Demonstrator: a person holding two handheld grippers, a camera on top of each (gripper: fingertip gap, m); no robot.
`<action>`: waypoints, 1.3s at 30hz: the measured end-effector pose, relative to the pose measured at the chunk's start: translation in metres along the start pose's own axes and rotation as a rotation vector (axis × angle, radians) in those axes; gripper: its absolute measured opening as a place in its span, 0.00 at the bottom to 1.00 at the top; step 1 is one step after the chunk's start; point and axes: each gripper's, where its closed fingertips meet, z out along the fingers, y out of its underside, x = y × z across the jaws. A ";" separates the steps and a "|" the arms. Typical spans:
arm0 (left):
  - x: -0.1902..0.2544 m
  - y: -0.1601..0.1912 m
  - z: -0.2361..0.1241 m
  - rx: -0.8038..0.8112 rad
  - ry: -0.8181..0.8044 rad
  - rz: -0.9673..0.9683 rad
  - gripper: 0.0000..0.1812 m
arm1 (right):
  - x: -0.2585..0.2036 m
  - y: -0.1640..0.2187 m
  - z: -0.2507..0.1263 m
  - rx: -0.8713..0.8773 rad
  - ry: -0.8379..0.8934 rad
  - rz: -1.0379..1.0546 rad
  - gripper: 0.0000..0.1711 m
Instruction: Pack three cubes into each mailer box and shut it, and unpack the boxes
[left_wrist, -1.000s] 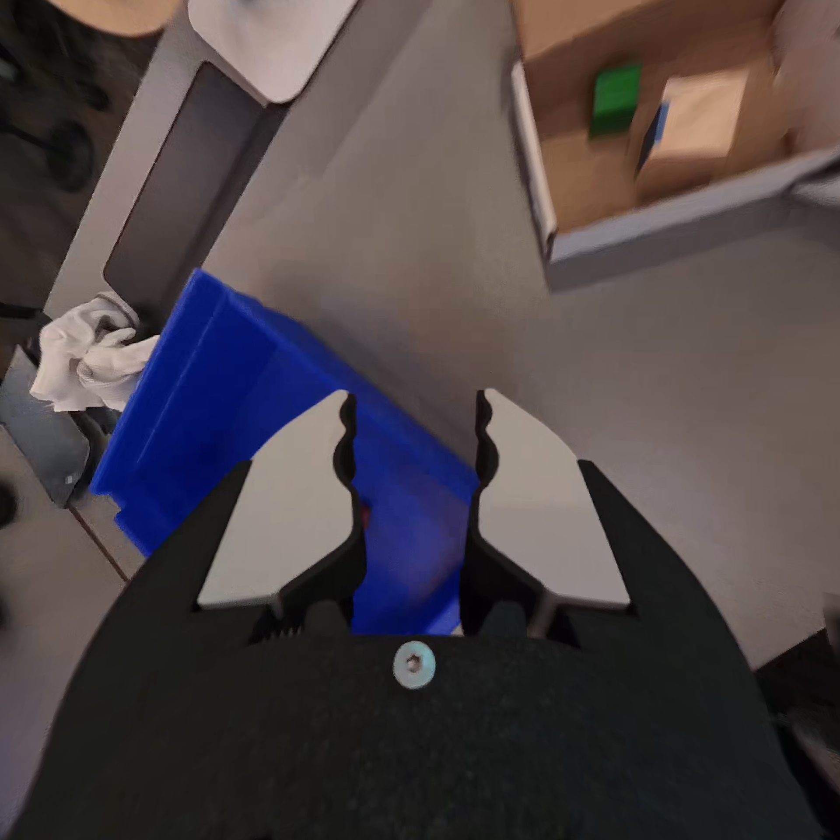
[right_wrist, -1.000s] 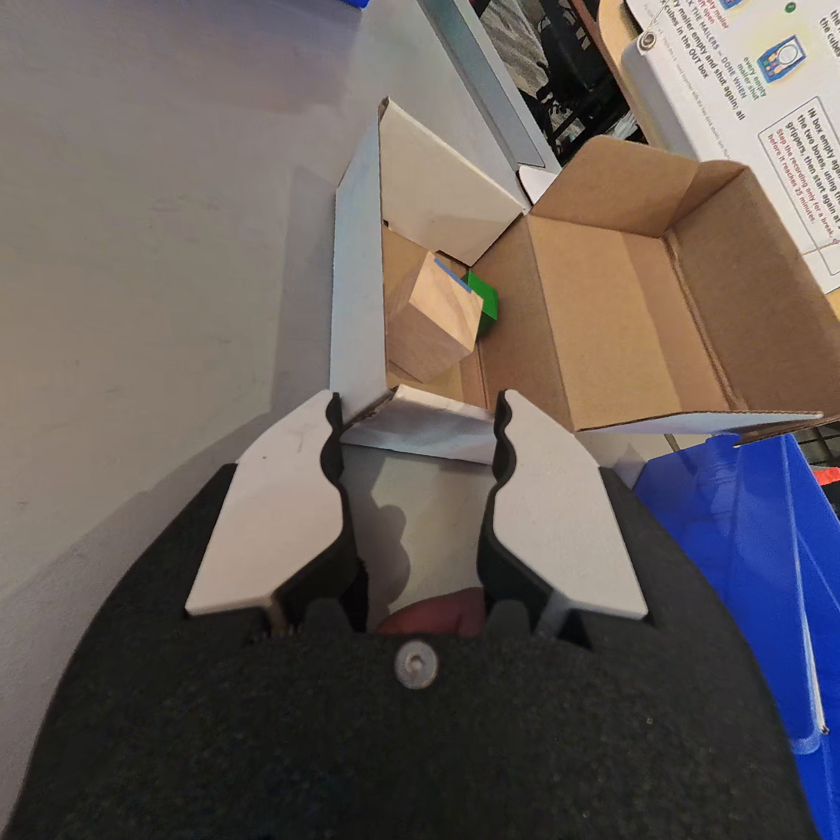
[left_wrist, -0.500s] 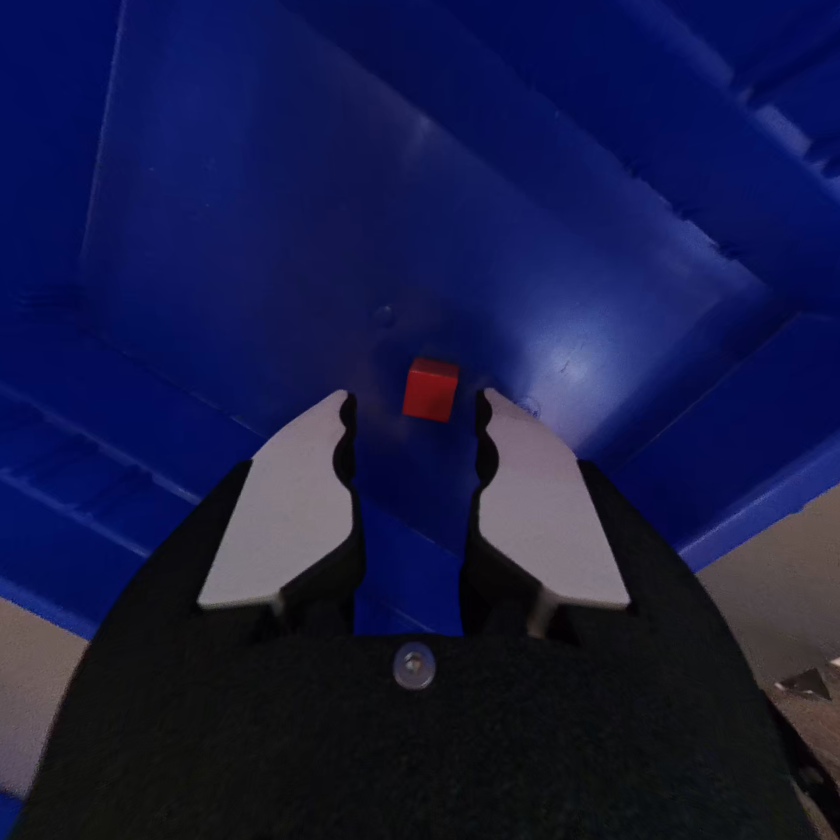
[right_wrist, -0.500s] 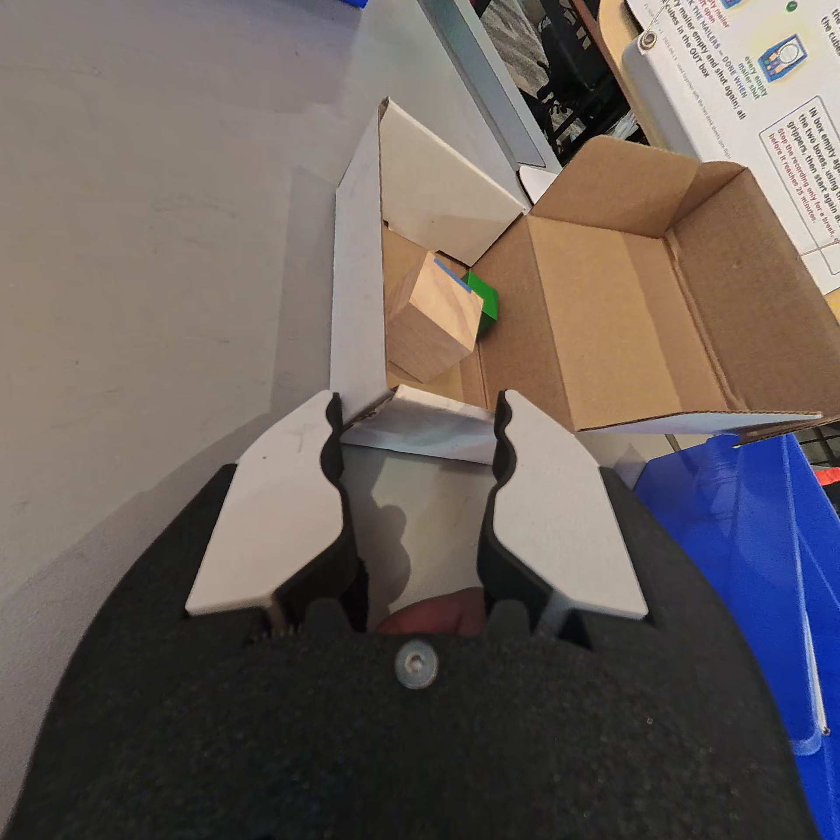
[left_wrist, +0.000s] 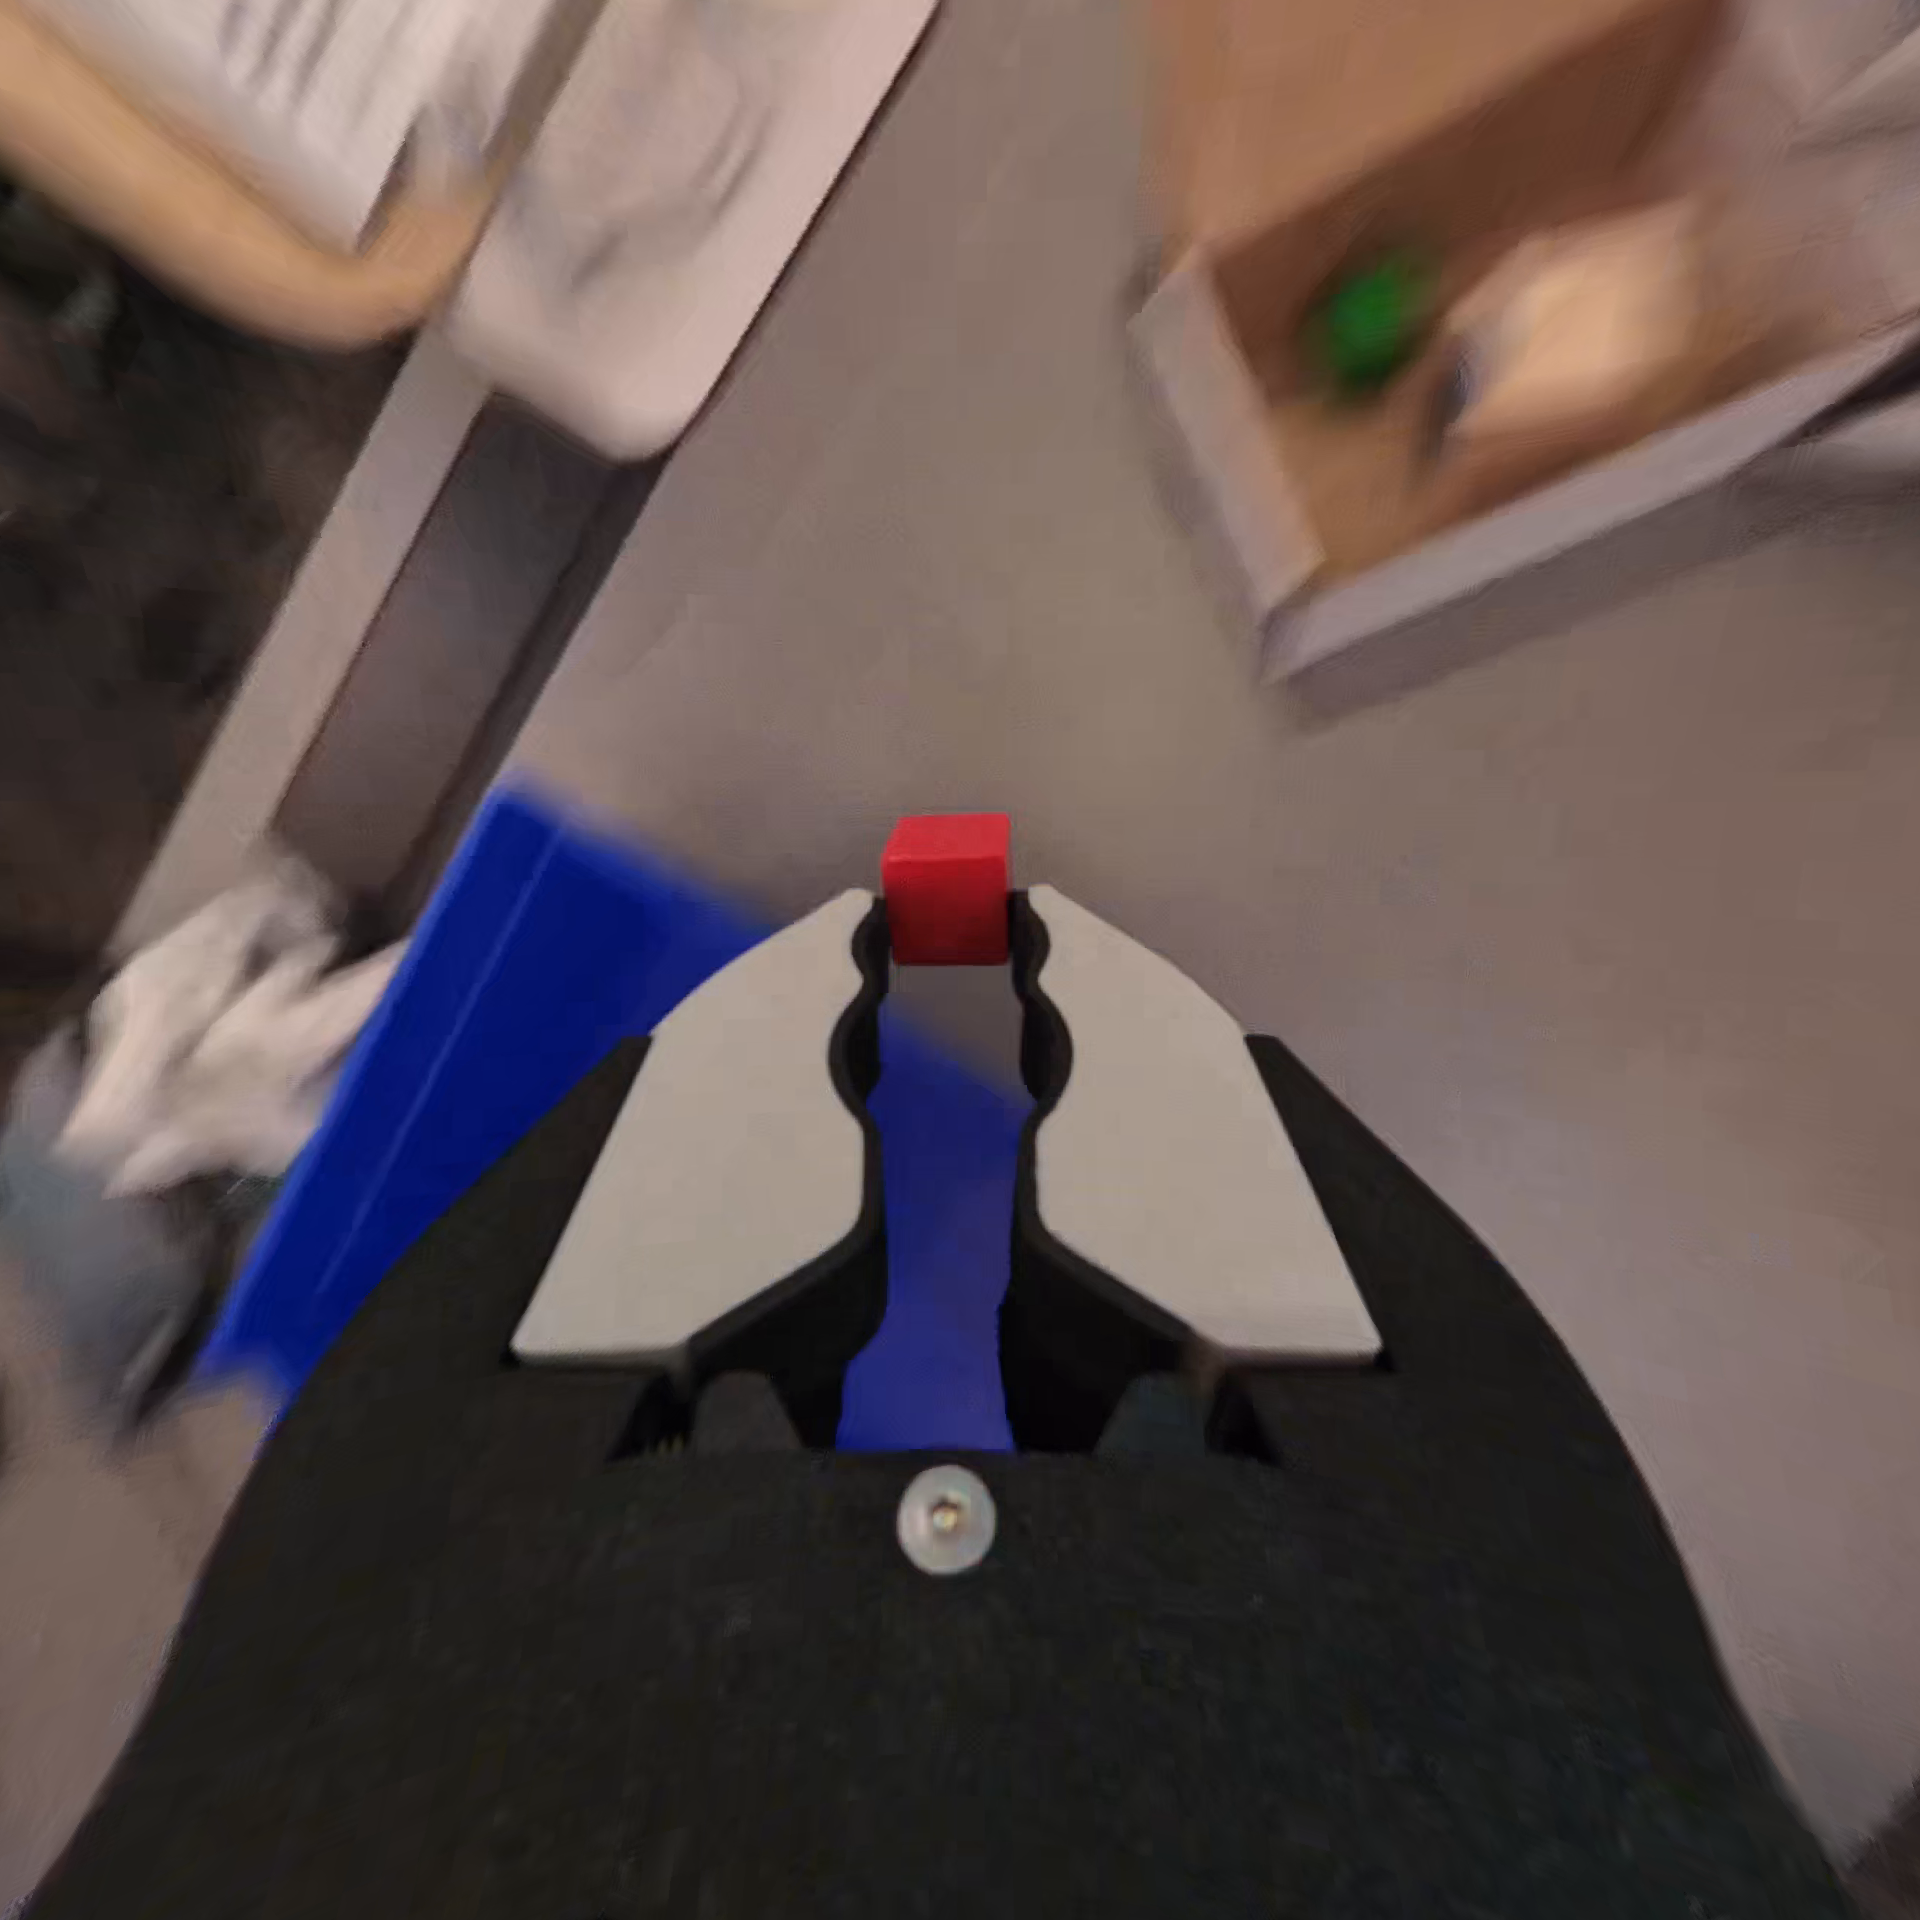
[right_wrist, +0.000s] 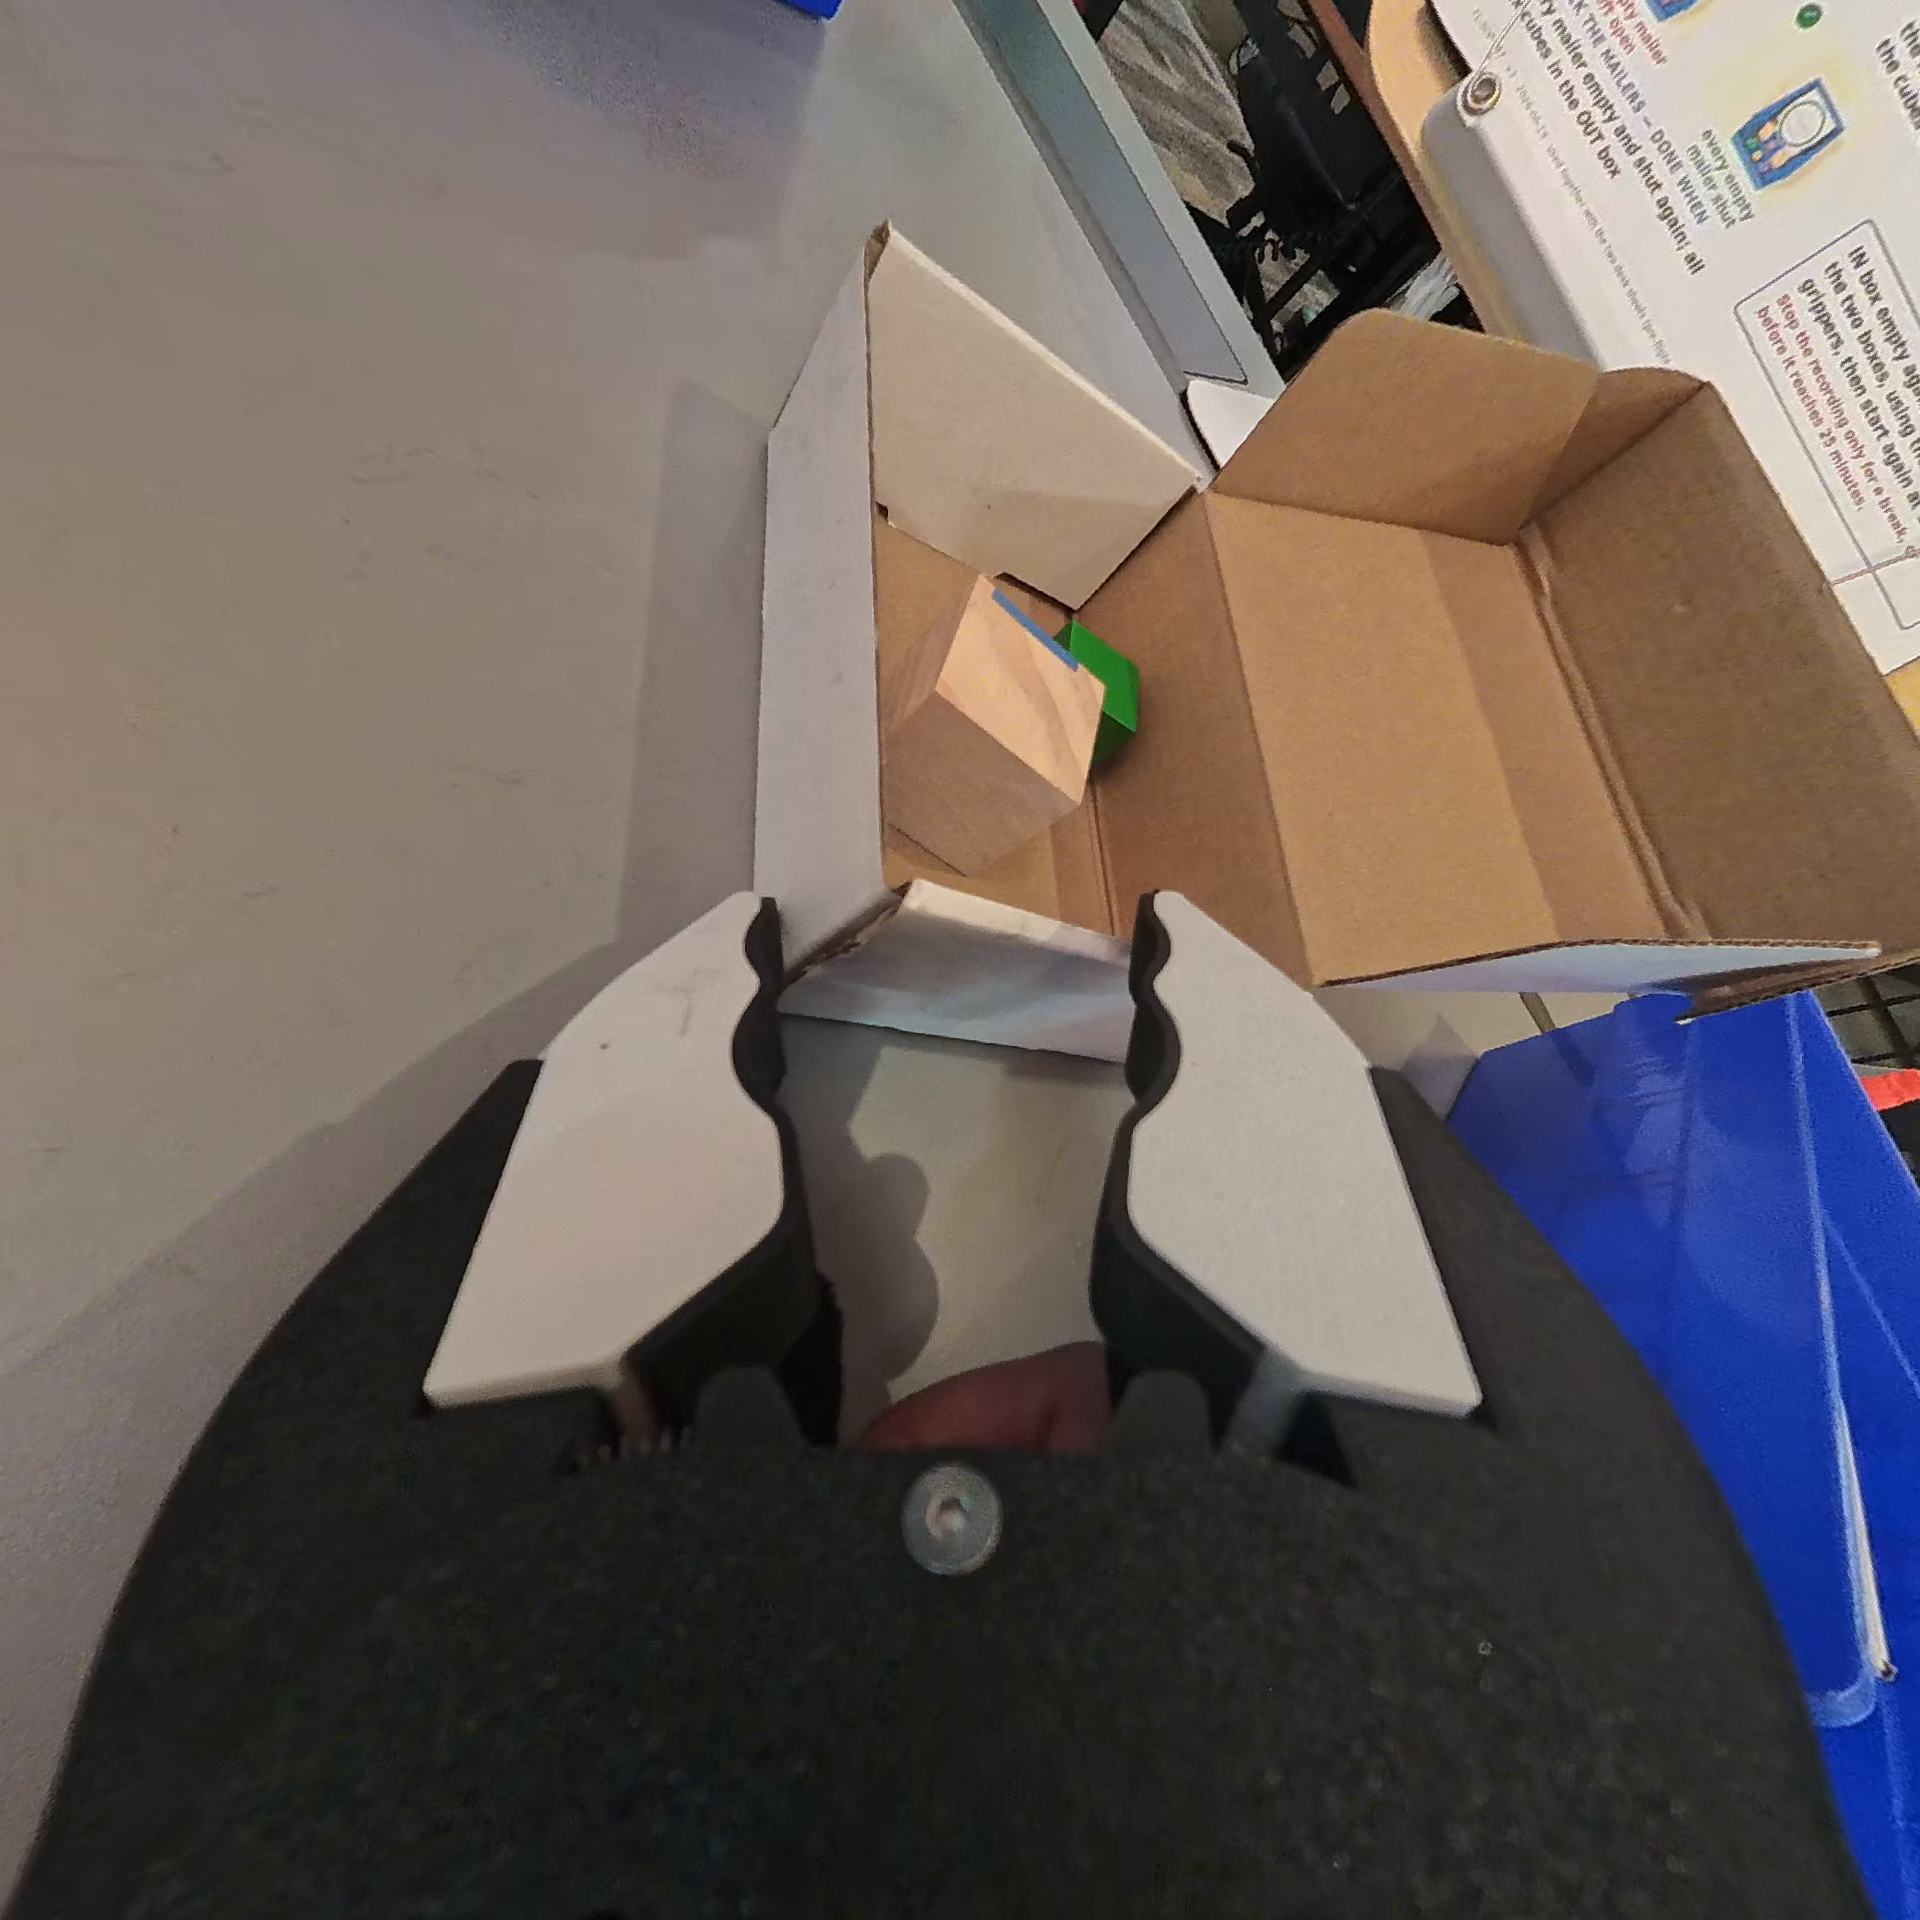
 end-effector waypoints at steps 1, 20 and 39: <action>0.029 -0.027 0.006 0.048 0.110 0.001 0.12 | 0.000 0.000 0.000 0.000 0.000 0.000 0.38; 0.101 -0.044 0.176 -0.655 0.251 0.442 0.12 | -0.001 0.000 0.000 0.002 0.000 -0.002 0.37; 0.087 -0.088 0.130 -0.200 0.149 -0.032 0.29 | -0.001 0.000 0.000 0.002 0.001 -0.004 0.37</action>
